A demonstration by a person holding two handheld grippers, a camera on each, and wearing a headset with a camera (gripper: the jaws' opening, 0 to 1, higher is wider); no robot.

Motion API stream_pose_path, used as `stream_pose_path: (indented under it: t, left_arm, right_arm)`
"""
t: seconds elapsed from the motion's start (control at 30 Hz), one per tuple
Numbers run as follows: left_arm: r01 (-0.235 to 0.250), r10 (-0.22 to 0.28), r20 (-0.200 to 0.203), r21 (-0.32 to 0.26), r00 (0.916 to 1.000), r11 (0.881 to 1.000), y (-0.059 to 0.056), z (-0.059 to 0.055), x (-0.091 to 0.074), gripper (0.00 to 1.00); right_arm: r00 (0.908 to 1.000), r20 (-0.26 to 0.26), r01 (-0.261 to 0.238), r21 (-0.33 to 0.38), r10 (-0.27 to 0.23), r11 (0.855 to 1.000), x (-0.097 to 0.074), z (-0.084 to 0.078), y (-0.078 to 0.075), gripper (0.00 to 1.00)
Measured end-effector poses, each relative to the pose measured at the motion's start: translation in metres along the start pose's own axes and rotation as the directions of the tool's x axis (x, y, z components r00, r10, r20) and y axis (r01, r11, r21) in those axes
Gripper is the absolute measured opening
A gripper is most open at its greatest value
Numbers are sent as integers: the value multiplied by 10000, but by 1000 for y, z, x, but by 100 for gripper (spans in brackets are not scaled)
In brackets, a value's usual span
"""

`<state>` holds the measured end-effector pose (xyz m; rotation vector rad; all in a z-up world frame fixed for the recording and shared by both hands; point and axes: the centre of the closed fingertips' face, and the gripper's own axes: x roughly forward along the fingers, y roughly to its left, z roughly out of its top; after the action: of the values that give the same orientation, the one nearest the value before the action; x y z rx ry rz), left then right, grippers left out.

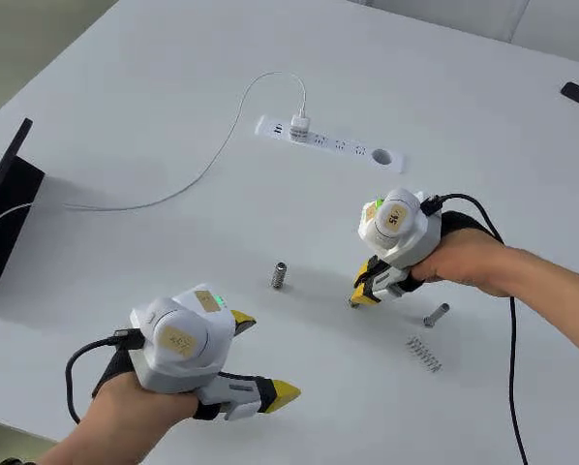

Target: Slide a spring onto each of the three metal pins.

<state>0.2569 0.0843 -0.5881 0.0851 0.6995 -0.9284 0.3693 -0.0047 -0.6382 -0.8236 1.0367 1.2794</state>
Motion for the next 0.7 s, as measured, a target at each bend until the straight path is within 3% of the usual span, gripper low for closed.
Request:
stream_pose_path:
  t: [0.7]
  left_arm:
    - [-77, 76, -47, -111, 10000, 9999, 0, -4, -2, 64]
  right_arm:
    - [9999, -77, -89, 69, 90, 9999, 12, -4, 1, 17]
